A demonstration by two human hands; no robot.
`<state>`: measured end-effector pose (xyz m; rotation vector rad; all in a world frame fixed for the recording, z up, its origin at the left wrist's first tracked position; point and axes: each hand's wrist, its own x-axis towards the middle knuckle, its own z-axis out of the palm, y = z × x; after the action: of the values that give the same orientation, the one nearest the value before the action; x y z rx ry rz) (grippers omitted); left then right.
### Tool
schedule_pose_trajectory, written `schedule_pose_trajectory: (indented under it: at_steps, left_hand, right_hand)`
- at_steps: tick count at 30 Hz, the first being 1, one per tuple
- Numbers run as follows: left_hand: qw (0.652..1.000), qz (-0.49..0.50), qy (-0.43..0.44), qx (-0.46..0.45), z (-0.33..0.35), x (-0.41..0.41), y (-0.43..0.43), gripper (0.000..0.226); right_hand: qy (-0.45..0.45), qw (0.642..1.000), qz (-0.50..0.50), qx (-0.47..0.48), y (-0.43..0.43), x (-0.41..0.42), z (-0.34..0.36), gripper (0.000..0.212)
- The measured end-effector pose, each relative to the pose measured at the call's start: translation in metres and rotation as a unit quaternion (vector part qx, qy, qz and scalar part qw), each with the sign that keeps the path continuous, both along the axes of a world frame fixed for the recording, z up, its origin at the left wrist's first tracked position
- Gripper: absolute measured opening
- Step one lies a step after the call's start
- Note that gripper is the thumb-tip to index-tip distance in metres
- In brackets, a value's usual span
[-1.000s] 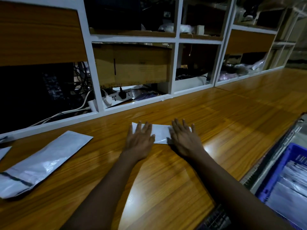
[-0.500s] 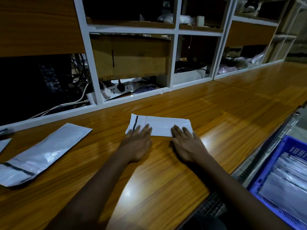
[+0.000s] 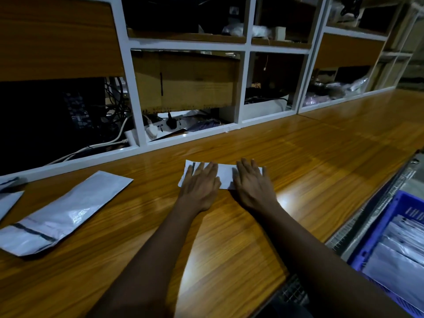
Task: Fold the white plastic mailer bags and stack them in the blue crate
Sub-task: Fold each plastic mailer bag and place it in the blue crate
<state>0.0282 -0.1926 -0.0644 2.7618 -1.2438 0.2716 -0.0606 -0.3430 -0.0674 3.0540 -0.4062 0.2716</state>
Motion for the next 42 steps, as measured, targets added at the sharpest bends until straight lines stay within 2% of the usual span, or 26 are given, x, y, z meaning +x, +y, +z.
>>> schedule_pose_trajectory:
  at_steps: [4, 7, 10, 14, 19, 21, 23, 25, 27, 29, 33, 37, 40, 42]
  left_hand:
    - [1.000, 0.009, 0.012, -0.005, 0.002, 0.007, -0.024, 0.053]
    - [0.999, -0.015, 0.012, -0.042, -0.003, 0.019, -0.027, 0.051]
    - [0.998, -0.027, 0.056, -0.024, -0.008, 0.035, -0.028, 0.051]
    - [0.994, 0.007, 0.108, 0.001, -0.013, 0.053, -0.027, 0.057]
    - [0.989, 0.060, 0.133, -0.009, -0.012, 0.058, -0.018, 0.061]
    - [0.994, 0.068, 0.085, -0.028, -0.012, 0.061, -0.013, 0.056]
    - [0.994, 0.020, -0.019, -0.106, -0.010, 0.065, -0.013, 0.043]
    - [0.967, -0.060, -0.083, -0.235, -0.005, 0.066, -0.021, 0.028]
    - [0.951, -0.093, -0.085, -0.283, 0.001, 0.062, -0.033, 0.023]
    - [0.960, -0.113, -0.033, -0.256, 0.001, 0.060, -0.045, 0.018]
    - [0.973, -0.127, 0.079, -0.174, -0.011, 0.076, -0.048, 0.020]
    - [0.967, -0.117, 0.169, -0.148, -0.013, 0.084, -0.036, 0.042]
    - [0.985, -0.093, 0.141, -0.020, -0.008, 0.079, -0.024, 0.060]
    - [0.988, -0.049, 0.141, 0.030, -0.005, 0.074, -0.017, 0.070]
  right_hand:
    - [-0.026, 0.998, 0.008, 0.051, 0.005, 0.032, -0.005, 0.070]
    - [0.004, 0.998, 0.014, 0.056, -0.002, 0.043, -0.009, 0.057]
    - [0.039, 0.998, 0.027, 0.047, -0.012, 0.047, -0.005, 0.055]
    - [0.102, 0.994, 0.035, 0.013, -0.037, 0.045, -0.005, 0.055]
    - [0.102, 0.994, -0.031, 0.026, -0.066, 0.027, -0.010, 0.057]
    - [0.072, 0.996, -0.058, 0.009, -0.070, 0.017, -0.009, 0.055]
    - [-0.010, 0.998, -0.056, 0.004, -0.067, 0.013, -0.001, 0.049]
    - [-0.106, 0.992, 0.000, 0.062, -0.059, 0.021, 0.007, 0.042]
    - [-0.163, 0.971, 0.064, 0.164, -0.049, 0.034, 0.013, 0.037]
    - [-0.177, 0.957, 0.118, 0.194, -0.041, 0.045, 0.012, 0.030]
    - [-0.135, 0.969, 0.153, 0.141, -0.046, 0.056, 0.002, 0.019]
    - [-0.036, 0.974, 0.132, 0.179, -0.058, 0.061, 0.001, 0.048]
    - [0.050, 0.983, 0.119, 0.132, -0.063, 0.060, 0.002, 0.065]
    - [0.094, 0.986, 0.092, 0.105, -0.065, 0.057, 0.004, 0.074]
